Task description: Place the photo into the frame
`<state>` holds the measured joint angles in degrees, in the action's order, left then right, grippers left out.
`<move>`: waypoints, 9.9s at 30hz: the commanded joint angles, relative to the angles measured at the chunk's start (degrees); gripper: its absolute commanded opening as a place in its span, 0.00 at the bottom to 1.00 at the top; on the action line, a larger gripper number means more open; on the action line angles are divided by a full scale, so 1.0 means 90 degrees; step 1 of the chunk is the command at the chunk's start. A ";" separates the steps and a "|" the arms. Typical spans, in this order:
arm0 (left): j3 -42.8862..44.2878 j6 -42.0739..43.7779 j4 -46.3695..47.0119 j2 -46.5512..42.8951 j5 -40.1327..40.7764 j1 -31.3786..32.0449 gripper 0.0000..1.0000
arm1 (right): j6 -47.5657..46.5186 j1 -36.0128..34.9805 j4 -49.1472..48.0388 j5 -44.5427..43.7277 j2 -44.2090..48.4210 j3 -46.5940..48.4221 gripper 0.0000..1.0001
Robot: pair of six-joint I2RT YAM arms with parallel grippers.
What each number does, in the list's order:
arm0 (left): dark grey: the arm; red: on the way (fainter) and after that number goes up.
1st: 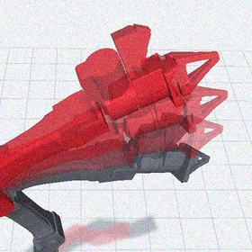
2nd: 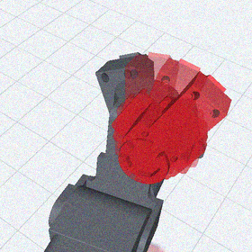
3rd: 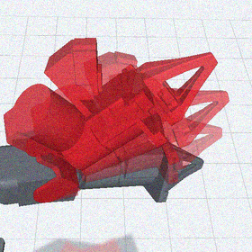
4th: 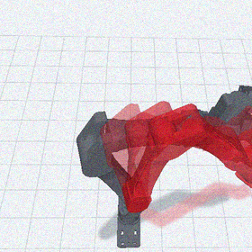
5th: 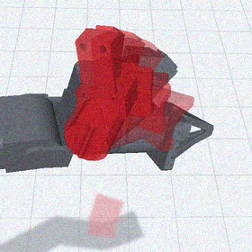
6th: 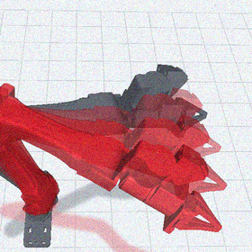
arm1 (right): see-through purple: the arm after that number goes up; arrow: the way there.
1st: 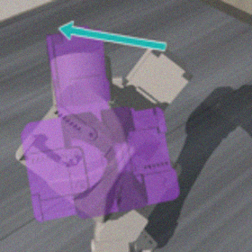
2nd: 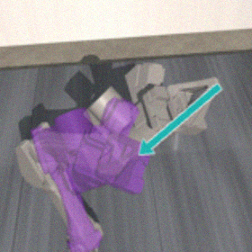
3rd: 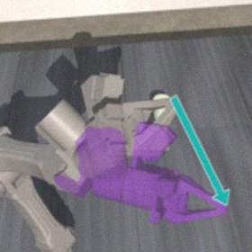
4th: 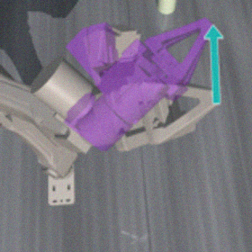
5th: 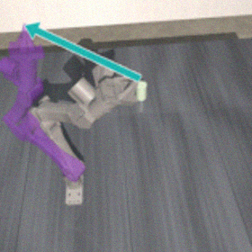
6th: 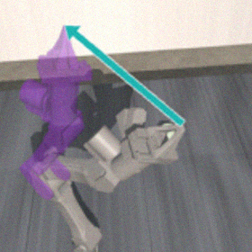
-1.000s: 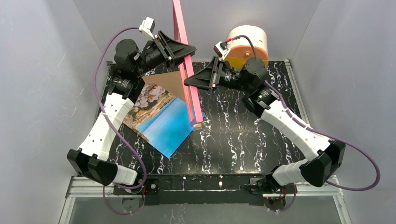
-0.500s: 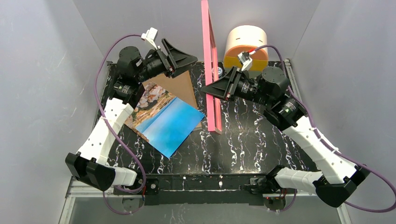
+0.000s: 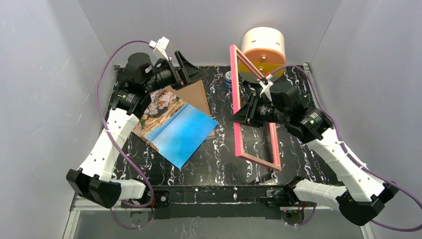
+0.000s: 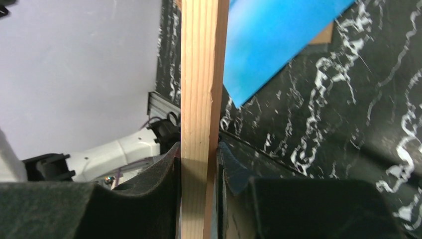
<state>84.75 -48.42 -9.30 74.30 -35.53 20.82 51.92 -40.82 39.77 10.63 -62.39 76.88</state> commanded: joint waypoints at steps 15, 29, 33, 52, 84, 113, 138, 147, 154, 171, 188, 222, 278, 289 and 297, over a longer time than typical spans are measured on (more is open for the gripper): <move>-0.0493 0.1329 -0.1486 -0.0296 0.1609 -0.0018 0.97 | -0.0797 0.0009 -0.0768 -0.0023 -0.0877 -0.2330 0.01; -0.1932 0.1923 -0.1823 -0.0099 0.3063 -0.0124 0.97 | -0.1025 -0.0232 -0.1416 0.0463 -0.3601 -0.1975 0.10; -0.2391 0.2035 -0.1850 0.0033 0.3184 -0.0267 0.96 | -0.0943 -0.0352 -0.1299 0.0667 -0.3976 -0.1615 0.22; -0.3322 0.2185 -0.1891 0.0384 0.2920 -0.0973 0.86 | -0.0970 -0.0348 -0.0891 -0.0639 -0.5099 0.0721 0.62; -0.2838 0.2565 -0.1660 0.1601 0.2812 -0.1730 0.70 | -0.2817 0.0599 -0.0217 0.1170 -0.7289 0.2766 0.63; -0.2157 0.2694 -0.1356 0.2337 0.2189 -0.1747 0.71 | -0.1955 -0.0118 -0.0331 0.2019 -0.6587 0.1423 0.42; -0.1918 0.1362 0.0998 0.3448 0.0248 -0.1421 0.46 | -0.0685 0.0195 -0.3030 0.0920 -0.4292 -0.1243 0.57; -0.1734 0.1783 0.0675 0.3851 0.1220 -0.1288 0.34 | -0.0738 0.0248 -0.1981 0.0830 -0.5251 -0.0365 0.55; -0.1740 0.2142 0.0064 0.4059 0.1597 -0.1278 0.30 | -0.0659 0.0248 -0.1747 0.0961 -0.5659 -0.0184 0.56; -0.1759 0.2171 -0.0699 0.4504 0.1980 -0.1274 0.25 | -0.0152 0.0406 -0.4164 0.2126 -0.5339 -0.0992 0.52; -0.1789 0.2215 -0.0699 0.4537 0.1740 -0.1275 0.24 | 0.0584 0.0760 -0.6089 0.2919 -0.6330 -0.0571 0.50; -0.0401 0.2409 -0.1931 0.2628 0.2240 -0.1423 0.51 | 0.0636 0.0819 -0.6867 0.1541 -0.5267 -0.0071 0.01; -0.2203 0.1291 0.0695 0.3350 0.1704 0.1263 0.72 | -0.1234 0.2019 0.2357 -0.1682 -0.0121 0.3621 0.01; -0.1732 0.1309 0.0521 0.4166 0.2309 0.1968 0.67 | -0.1929 0.2021 0.4008 -0.2008 -0.0109 0.3490 0.01; -0.1356 0.1362 -0.0251 0.4601 0.3448 0.2273 0.38 | -0.1814 0.2025 0.3817 -0.1841 -0.0057 0.3107 0.01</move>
<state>71.44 -37.17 -4.08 112.79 -12.58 39.90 35.66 -22.72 76.71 -6.22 -63.83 106.04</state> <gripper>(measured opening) 0.461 0.032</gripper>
